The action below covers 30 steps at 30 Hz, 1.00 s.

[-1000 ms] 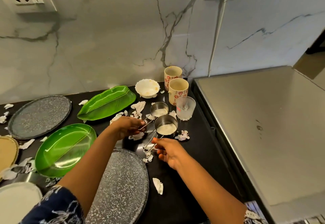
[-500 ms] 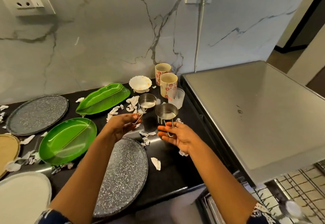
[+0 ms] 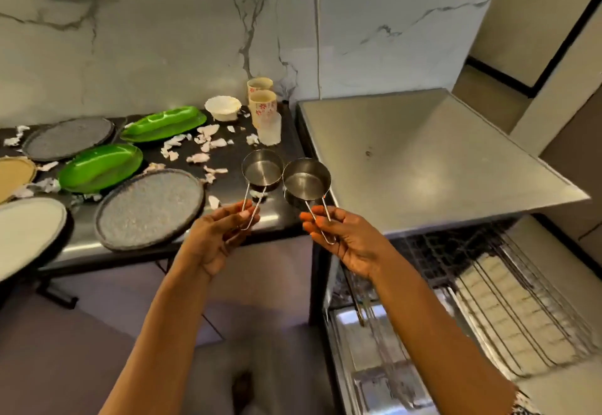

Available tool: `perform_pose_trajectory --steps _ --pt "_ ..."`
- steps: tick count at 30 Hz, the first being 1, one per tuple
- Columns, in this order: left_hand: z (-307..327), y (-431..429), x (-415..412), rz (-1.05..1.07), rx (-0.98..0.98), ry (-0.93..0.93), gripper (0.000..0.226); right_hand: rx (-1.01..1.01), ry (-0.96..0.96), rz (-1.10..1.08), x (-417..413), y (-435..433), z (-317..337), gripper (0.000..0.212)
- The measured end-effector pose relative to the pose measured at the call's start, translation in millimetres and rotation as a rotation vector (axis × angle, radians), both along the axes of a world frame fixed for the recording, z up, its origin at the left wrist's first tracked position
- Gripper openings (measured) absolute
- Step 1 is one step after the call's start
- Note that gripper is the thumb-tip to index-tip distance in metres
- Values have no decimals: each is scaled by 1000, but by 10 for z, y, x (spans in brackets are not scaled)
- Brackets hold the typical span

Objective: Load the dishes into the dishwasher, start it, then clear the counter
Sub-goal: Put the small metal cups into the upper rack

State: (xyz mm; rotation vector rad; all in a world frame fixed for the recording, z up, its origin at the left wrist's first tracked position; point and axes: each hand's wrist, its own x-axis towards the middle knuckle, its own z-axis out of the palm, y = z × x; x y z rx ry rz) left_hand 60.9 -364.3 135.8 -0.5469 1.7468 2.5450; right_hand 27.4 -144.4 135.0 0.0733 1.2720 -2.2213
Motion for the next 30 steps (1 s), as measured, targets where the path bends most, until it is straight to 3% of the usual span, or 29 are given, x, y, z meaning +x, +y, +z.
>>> perform_pose_trajectory --steps 8,16,25,30 --pt "-241 1291 864 -95 86 -117 22 68 -126 -133 990 1419 -202 22" --pt "-887 2217 956 -321 75 -294 21 70 -342 -421 1654 2386 -780 26" --pt "-1290 3009 786 -311 66 -398 21 186 -417 -669 1240 3410 -1129 25" --pt "-1541 3558 661 -194 54 -432 21 272 -433 -571 706 4190 -1407 24"
